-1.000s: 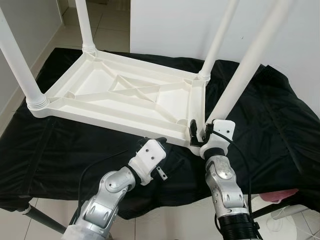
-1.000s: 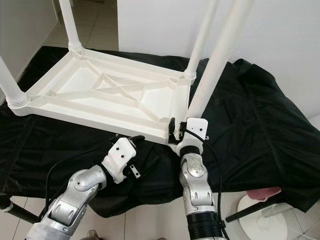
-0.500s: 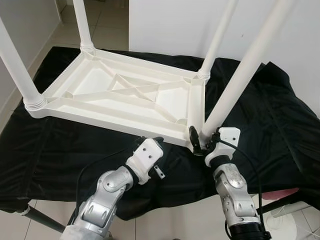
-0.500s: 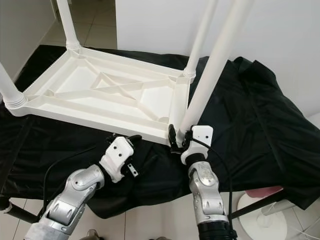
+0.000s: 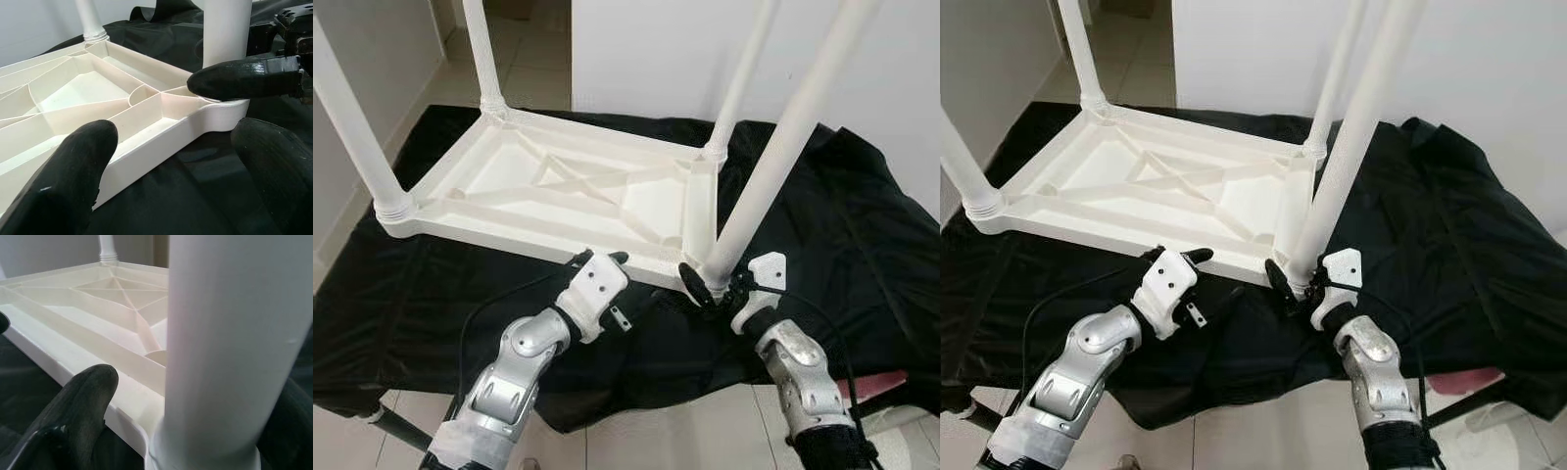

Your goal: Building children table

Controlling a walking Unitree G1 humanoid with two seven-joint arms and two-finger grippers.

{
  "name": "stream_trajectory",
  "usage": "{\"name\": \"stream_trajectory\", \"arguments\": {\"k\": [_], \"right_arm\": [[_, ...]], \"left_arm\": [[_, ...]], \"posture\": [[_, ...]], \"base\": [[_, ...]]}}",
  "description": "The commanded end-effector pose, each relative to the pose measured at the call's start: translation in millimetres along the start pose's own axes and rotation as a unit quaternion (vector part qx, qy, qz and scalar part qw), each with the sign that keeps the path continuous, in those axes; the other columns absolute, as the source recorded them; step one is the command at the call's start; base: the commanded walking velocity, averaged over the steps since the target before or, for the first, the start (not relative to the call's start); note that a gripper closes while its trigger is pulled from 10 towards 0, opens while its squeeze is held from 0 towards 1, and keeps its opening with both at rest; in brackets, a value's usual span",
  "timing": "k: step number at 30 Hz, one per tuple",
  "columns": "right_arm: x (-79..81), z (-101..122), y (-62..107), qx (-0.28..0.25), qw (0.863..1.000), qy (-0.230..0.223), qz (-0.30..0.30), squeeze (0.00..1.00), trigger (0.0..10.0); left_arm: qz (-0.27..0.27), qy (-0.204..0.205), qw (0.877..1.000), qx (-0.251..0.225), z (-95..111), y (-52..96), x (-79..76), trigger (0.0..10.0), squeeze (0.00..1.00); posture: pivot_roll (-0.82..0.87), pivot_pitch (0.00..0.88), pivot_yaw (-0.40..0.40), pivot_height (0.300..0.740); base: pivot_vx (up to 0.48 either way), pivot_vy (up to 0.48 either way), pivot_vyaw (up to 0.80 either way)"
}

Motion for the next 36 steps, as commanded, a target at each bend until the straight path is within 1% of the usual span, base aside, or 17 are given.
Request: {"name": "stream_trajectory", "arguments": {"k": [1,2,7,9,10,11,12,13,18,22,23,27,29,30,32,34,36], "right_arm": [[2.1,-4.3,-3.7,0.008,0.999,0.006,0.03,0.0,10.0],[3.4,-5.1,-7.3,0.011,0.999,0.013,0.05,0.0,10.0],[5.7,-9.6,-12.7,0.022,0.996,0.029,0.083,0.0,10.0],[5.7,-9.6,-12.7,0.022,0.996,0.029,0.083,0.0,10.0],[5.8,-11.7,-12.9,0.025,0.995,0.031,0.089,0.0,4.0],[5.8,-11.7,-12.9,0.025,0.995,0.031,0.089,0.0,4.0],[4.7,-13.6,-12.6,0.027,0.995,0.03,0.092,0.0,0.3],[2.4,-15.3,-11.4,0.028,0.995,0.026,0.088,0.0,0.0],[-3.4,-19.7,-5.9,0.023,0.997,0.013,0.071,0.0,0.0],[-6.1,-20.5,-3.0,0.019,0.998,0.003,0.059,0.0,0.0],[-10.5,-19.6,0.2,0.014,0.999,0.002,0.039,0.0,10.0],[-12.0,-18.7,1.2,0.011,0.999,0.0,0.032,0.0,10.0],[-16.8,-14.7,6.4,-0.002,1.0,-0.003,-0.021,0.0,10.0],[-18.8,-13.4,8.2,-0.006,0.999,-0.004,-0.044,0.0,10.0],[-18.8,-13.4,8.2,-0.006,0.999,-0.004,-0.044,0.0,10.0],[-22.2,-13.1,11.0,-0.008,0.997,0.004,-0.083,0.0,10.0],[-22.8,-13.1,11.7,-0.01,0.996,0.005,-0.09,0.0,10.0]], "left_arm": [[-0.035,0.008,0.999,0.005,-0.6,-1.7,-11.0,10.0,0.0],[-0.043,0.013,0.999,0.005,-0.2,-2.1,-14.2,10.0,0.0],[-0.054,0.016,0.998,0.007,-0.2,-3.0,-19.4,10.0,0.0],[-0.054,0.016,0.998,0.007,-0.2,-3.0,-19.4,10.0,0.0],[-0.058,0.011,0.998,0.008,0.8,-3.6,-20.3,10.0,0.0],[-0.058,0.011,0.998,0.008,0.8,-3.6,-20.3,10.0,0.0],[-0.06,0.005,0.998,0.01,1.2,-3.7,-20.3,10.0,0.0],[-0.059,0.003,0.998,0.012,1.2,-3.2,-18.2,10.0,0.0],[-0.025,0.008,1.0,0.009,4.4,-2.7,-6.7,10.0,0.0],[-0.017,0.011,1.0,0.006,6.0,-3.0,-5.8,10.0,0.0],[-0.008,0.008,1.0,0.007,5.8,-2.4,-3.0,10.0,0.0],[-0.004,0.006,1.0,0.009,5.5,-2.0,-1.6,10.0,0.0],[0.027,0.008,1.0,0.012,2.8,3.4,9.9,10.0,0.0],[0.039,0.009,0.999,0.013,1.6,5.7,14.6,10.0,0.0],[0.039,0.009,0.999,0.013,1.6,5.7,14.6,10.0,0.0],[0.059,0.016,0.998,0.009,1.5,7.5,22.4,10.0,0.0],[0.064,0.019,0.998,0.007,2.0,7.6,24.1,10.0,0.0]], "posture": [[0.06,0.0,-0.049,0.74],[0.06,0.0,-0.044,0.74],[0.07,0.0,-0.023,0.74],[0.07,0.0,-0.023,0.74],[0.07,0.0,-0.015,0.74],[0.07,0.0,-0.015,0.74],[0.08,0.0,-0.013,0.74],[0.08,0.0,-0.01,0.74],[0.08,0.0,-0.021,0.74],[0.08,0.0,-0.027,0.74],[0.08,0.0,-0.037,0.74],[0.08,0.0,-0.037,0.74],[0.08,0.0,-0.077,0.74],[0.08,0.0,-0.077,0.74],[0.08,0.0,-0.077,0.74],[0.08,0.0,-0.091,0.74],[0.07,0.0,-0.095,0.74]], "base": [[0.0,0.0,0.0],[0.0,0.0,0.0],[0.0,0.0,0.0],[0.0,0.0,0.0],[0.0,0.0,0.0],[0.0,0.0,0.0],[0.0,0.0,0.0],[0.0,0.0,0.0],[0.0,0.0,0.0],[0.0,0.0,0.0],[0.0,0.0,0.0],[0.0,0.0,0.0],[0.0,0.0,0.0],[0.0,0.0,0.0],[0.0,0.0,0.0],[0.0,0.0,0.0],[0.0,0.0,0.0]]}}
Point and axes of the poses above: a point about 5 cm out from each wrist's last joint towards the gripper, its own y axis pointing back from the gripper into the wrist, its own z axis along the axis of the wrist's last joint, x = y × z, the point moved 5 cm from there along -y, pointing out of the wrist towards the gripper, and after that the axes turned 4 degrees about y, right-handed, at the moved point
